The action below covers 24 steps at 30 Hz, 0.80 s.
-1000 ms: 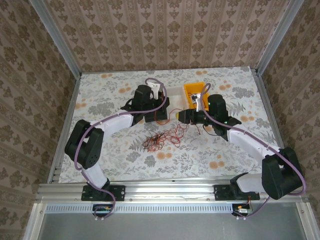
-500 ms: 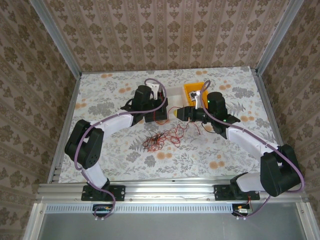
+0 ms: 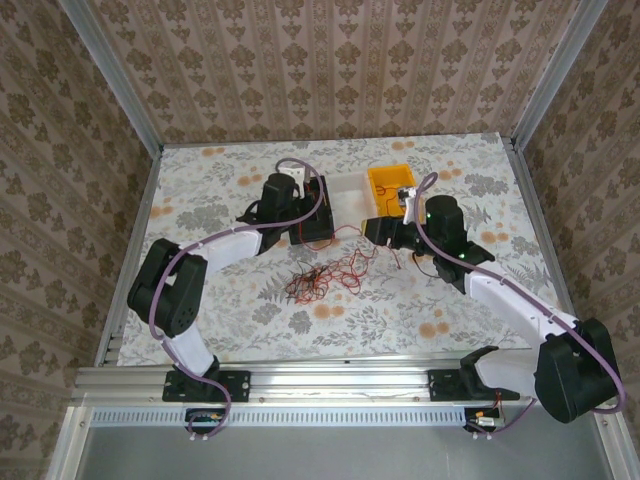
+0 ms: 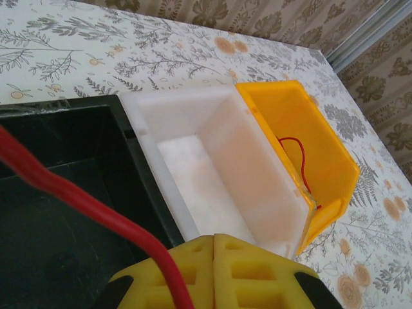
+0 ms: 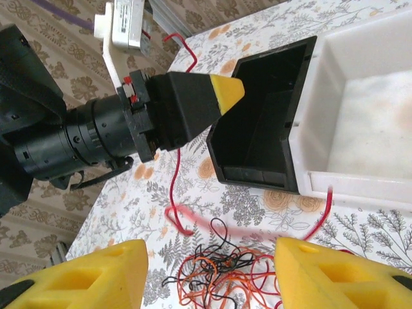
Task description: Untangle the cables
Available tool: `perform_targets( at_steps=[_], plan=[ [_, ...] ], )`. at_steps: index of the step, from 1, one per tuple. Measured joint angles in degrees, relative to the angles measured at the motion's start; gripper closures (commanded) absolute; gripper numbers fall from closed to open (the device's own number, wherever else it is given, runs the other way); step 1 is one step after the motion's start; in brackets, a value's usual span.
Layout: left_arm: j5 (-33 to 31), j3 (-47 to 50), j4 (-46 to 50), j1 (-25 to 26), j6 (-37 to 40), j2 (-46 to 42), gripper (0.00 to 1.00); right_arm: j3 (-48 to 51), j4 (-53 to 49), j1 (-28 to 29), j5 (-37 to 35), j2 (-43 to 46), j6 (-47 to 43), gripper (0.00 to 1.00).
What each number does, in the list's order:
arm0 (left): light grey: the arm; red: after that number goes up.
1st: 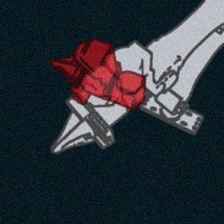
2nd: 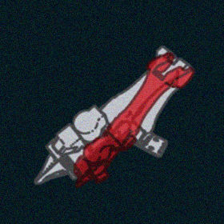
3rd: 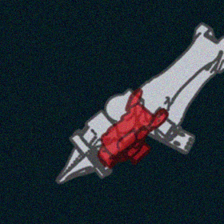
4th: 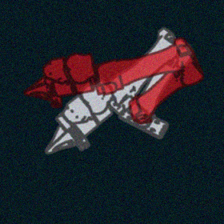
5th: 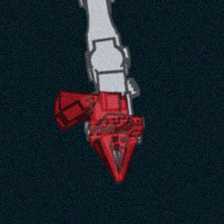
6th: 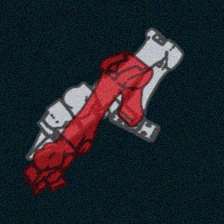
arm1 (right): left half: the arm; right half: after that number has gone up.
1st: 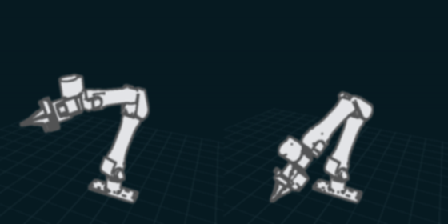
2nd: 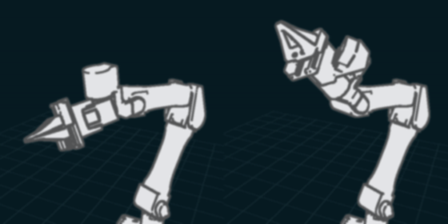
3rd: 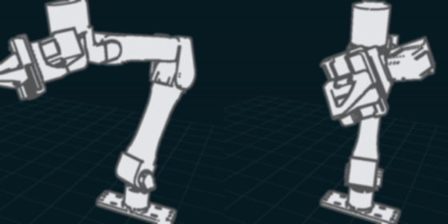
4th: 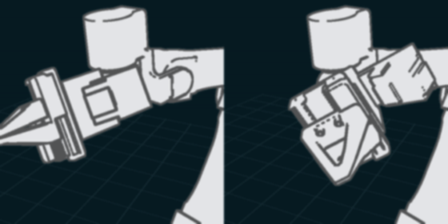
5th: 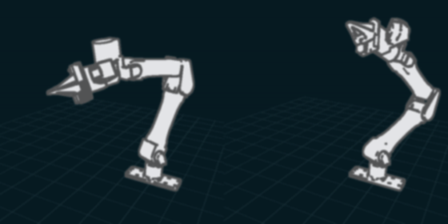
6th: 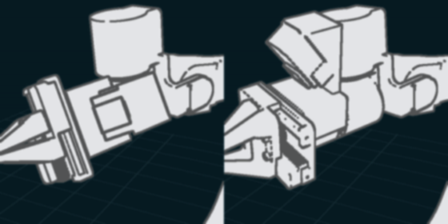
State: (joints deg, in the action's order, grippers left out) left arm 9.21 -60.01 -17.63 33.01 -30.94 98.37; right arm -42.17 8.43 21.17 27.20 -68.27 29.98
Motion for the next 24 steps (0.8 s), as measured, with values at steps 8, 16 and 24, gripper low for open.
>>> perform_targets(
  at_steps=[8,16,24],
  plan=[
    [-0.6,0.0,-0.5,0.5,-0.2,-0.2,1.00,-4.7,-5.3,4.2,4.3,-3.0,-4.8,0.44],
    [0.0,0.0,-0.5,0.7,-0.4,-0.2,1.00,-6.8,-8.7,4.2,2.9,-4.8,-6.3,0.38],
    [0.9,-0.1,-0.8,1.1,-0.4,-0.2,1.00,-8.1,-10.4,4.2,0.0,-7.8,-7.3,0.38]
  ],
)
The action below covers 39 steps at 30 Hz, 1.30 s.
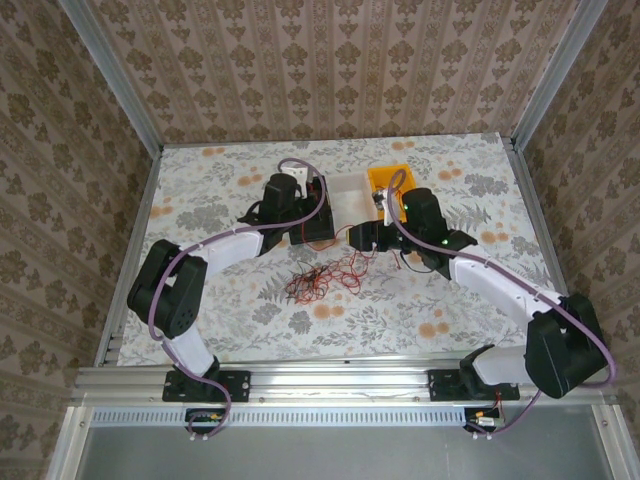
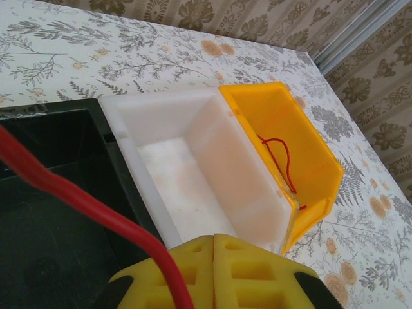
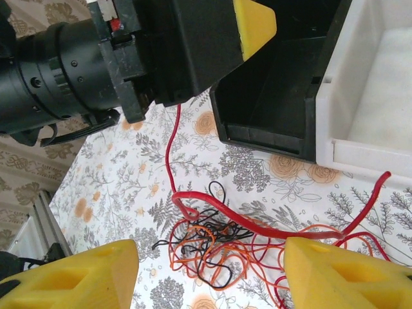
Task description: Untangle the cables
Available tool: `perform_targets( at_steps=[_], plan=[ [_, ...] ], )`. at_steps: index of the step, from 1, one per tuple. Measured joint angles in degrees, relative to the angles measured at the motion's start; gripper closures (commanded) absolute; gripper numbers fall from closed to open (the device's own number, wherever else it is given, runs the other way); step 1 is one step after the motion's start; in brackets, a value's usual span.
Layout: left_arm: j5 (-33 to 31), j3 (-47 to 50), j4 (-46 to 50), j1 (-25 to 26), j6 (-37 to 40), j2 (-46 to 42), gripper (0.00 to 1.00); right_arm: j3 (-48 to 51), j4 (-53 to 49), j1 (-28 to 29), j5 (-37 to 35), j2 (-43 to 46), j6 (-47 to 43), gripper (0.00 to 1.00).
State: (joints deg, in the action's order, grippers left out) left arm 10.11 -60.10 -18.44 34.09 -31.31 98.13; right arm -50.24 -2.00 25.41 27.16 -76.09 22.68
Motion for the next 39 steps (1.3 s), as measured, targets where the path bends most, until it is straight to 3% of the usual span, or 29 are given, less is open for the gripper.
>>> perform_targets(
  at_steps=[8,26,32,35,39],
  plan=[
    [2.9,-1.1,0.0,1.1,0.0,0.1,1.00,-3.2,0.3,0.5,0.1,-3.3,0.0,0.41],
    [16.8,-5.2,-1.7,2.0,0.8,3.9,1.00,-7.5,4.9,3.6,1.3,-12.4,0.9,0.53],
    [18.4,-5.7,-1.7,1.2,1.5,4.6,1.00,-7.8,7.7,3.8,4.4,-13.6,1.9,0.84],
    [18.9,-5.7,-1.8,1.0,1.5,4.8,1.00,-7.8,8.5,4.1,4.6,-13.6,2.1,0.90],
    [19.4,-5.7,-1.8,1.1,1.5,4.8,1.00,-6.3,9.8,4.1,4.5,-12.7,2.6,0.88]
  ],
)
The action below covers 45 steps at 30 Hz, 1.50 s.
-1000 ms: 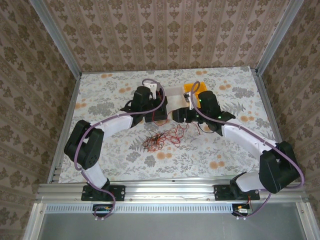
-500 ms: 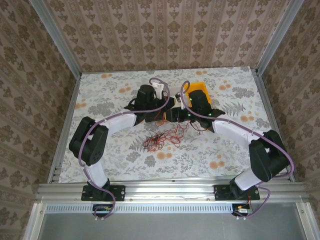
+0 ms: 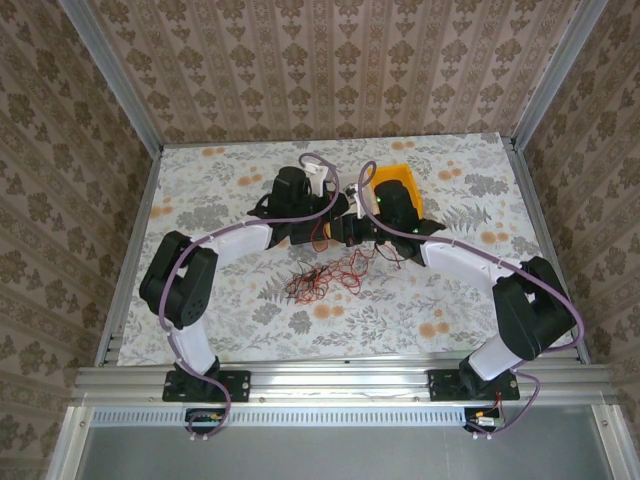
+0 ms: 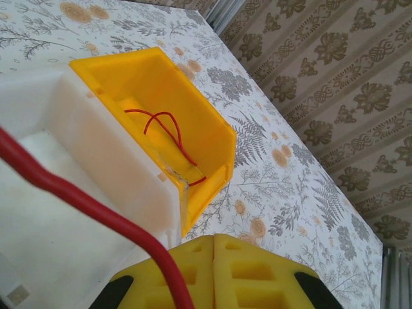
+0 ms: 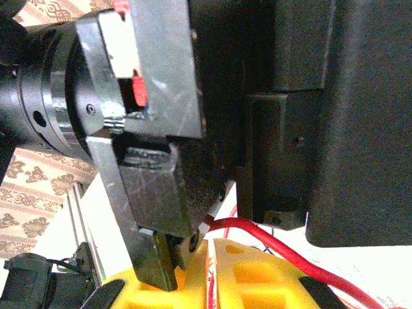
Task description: Untangle the cables
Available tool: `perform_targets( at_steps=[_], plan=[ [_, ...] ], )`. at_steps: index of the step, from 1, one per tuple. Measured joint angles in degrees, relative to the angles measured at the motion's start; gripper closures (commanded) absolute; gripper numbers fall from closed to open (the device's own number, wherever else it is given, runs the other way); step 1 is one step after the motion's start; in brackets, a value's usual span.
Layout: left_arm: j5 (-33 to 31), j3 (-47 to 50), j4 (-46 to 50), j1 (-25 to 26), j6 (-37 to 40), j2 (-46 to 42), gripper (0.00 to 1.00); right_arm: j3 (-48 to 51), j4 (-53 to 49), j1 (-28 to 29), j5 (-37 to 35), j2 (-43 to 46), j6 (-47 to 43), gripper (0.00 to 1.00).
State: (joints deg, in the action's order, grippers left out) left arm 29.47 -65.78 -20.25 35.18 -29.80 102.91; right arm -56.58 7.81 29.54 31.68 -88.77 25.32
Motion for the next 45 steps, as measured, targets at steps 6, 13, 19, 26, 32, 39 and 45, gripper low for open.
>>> perform_targets(
  at_steps=[6,13,19,26,32,39,45],
  plan=[
    [0.6,0.5,-0.9,0.0,-0.4,-0.1,1.00,2.5,-0.4,-1.8,-1.6,1.6,0.3,0.69],
    [-0.1,1.0,-3.6,-1.2,-2.8,-0.3,1.00,5.4,-4.7,-2.7,-1.3,5.8,-1.9,0.56],
    [-0.2,1.0,-3.8,-1.9,-3.5,-0.3,1.00,7.7,-9.0,-2.7,-0.5,11.8,-4.9,0.54],
    [-0.3,1.0,-3.5,-1.8,-3.5,-0.3,1.00,8.3,-9.8,-2.7,1.2,13.4,-5.9,0.53],
    [-0.3,1.0,-3.1,-1.5,-3.5,-0.3,1.00,6.0,-9.1,-1.9,3.4,10.7,-5.9,0.53],
    [-0.3,0.5,-2.9,-0.7,-3.5,-0.3,1.00,2.3,-7.2,-0.7,4.8,6.6,-5.7,0.55],
    [0.0,0.3,-2.9,-0.4,-3.5,-0.3,0.86,1.9,-5.5,-0.6,3.4,4.9,-4.5,0.91]
  ],
)
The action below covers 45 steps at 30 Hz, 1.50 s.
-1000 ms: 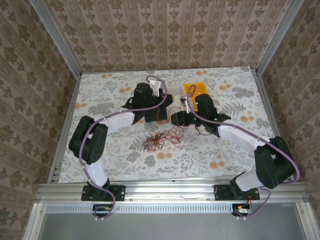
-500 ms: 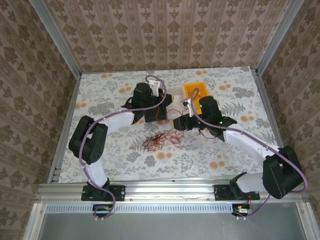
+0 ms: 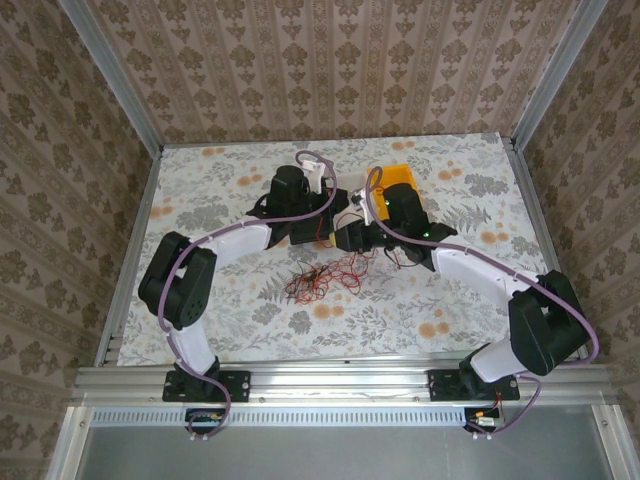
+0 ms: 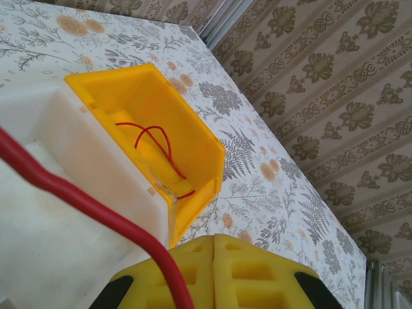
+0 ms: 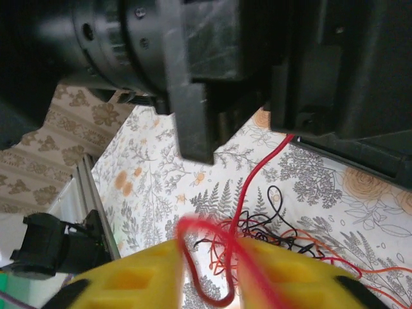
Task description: Untangle the cables
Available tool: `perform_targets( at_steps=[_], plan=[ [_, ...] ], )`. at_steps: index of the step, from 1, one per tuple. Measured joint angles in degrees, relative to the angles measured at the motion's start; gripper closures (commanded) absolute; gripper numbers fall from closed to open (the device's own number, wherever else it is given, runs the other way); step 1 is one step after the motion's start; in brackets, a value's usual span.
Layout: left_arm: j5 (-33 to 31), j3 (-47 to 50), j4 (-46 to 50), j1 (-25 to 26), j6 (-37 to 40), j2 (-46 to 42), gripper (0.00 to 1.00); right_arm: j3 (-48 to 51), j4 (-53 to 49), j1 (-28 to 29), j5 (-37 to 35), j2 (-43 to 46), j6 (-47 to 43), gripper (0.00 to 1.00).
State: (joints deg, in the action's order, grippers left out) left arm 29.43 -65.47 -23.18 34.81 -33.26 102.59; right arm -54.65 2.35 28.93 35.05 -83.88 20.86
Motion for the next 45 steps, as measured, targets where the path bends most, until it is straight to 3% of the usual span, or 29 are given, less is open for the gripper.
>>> perform_targets(
  at_steps=[3,5,7,11,15,21,35,45],
  plan=[
    [-0.3,0.0,0.2,0.0,0.3,0.0,0.37,0.0,0.7,0.0,-2.7,-0.2,0.7,0.94],
    [-1.1,0.2,0.2,0.0,0.3,0.0,0.10,0.3,1.3,-0.2,-4.7,0.1,1.0,0.94],
    [-3.0,1.1,0.0,-0.3,0.2,-0.4,0.01,1.0,1.2,-0.8,-6.9,1.0,1.2,0.95],
    [-10.3,6.8,-1.6,-2.8,-1.8,-4.1,0.00,1.0,-2.3,-3.9,-12.9,3.5,0.7,0.97],
    [-21.7,13.7,-2.1,-7.2,-4.1,-11.1,0.00,-1.4,-7.2,-9.6,-18.5,5.2,-0.2,0.97],
    [-34.4,15.1,3.1,-9.2,-2.4,-19.7,0.00,-7.8,-13.4,-15.3,-22.7,4.6,-2.9,0.97],
    [-44.4,17.1,12.4,-8.1,-0.1,-20.3,0.00,-14.8,-23.8,-15.8,-22.5,-3.3,-6.8,0.95],
    [-47.1,13.4,18.0,-7.1,-0.2,-17.3,0.00,-24.3,-29.1,-18.1,-18.4,-10.9,-9.3,0.94]
  ],
)
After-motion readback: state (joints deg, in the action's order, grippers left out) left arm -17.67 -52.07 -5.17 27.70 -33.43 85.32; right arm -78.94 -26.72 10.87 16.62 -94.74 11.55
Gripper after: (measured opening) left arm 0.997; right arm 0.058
